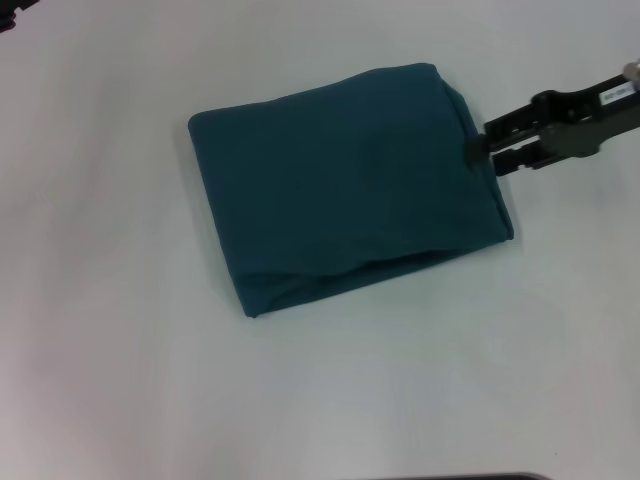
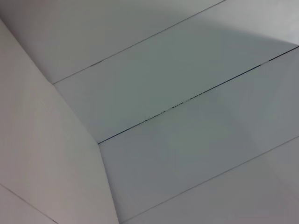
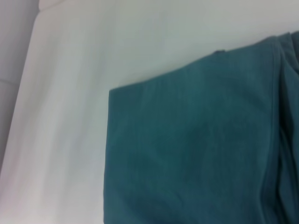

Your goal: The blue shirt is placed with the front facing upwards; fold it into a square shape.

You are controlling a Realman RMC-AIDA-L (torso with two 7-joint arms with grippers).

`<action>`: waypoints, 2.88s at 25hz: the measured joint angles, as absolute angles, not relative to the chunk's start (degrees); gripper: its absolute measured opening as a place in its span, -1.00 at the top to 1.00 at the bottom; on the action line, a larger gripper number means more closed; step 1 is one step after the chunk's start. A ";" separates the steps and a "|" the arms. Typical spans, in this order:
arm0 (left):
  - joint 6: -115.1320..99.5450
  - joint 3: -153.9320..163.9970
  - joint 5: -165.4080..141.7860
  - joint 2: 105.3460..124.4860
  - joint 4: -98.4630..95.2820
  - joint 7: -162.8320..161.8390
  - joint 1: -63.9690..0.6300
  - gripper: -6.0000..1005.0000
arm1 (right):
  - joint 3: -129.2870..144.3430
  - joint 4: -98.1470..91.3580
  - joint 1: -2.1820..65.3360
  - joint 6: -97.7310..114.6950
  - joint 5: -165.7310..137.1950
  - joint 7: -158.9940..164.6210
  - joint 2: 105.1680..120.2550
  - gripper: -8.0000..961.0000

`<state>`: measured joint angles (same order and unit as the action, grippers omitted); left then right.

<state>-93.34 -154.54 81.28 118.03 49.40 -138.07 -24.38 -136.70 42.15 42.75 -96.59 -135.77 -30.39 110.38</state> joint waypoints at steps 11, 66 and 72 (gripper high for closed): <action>-93.28 -154.69 81.39 118.03 49.39 -138.07 -24.34 -0.76 | -135.55 36.25 43.58 -85.65 -134.78 -33.70 113.96 -0.35; -93.11 -146.41 51.70 119.69 42.88 -150.22 -25.63 -0.66 | -145.72 43.24 31.37 -96.04 -112.31 -50.66 108.65 -0.97; -89.10 -141.74 50.68 120.61 42.71 -153.43 -27.63 -0.64 | -145.38 43.24 31.20 -96.07 -112.33 -50.59 108.61 -0.97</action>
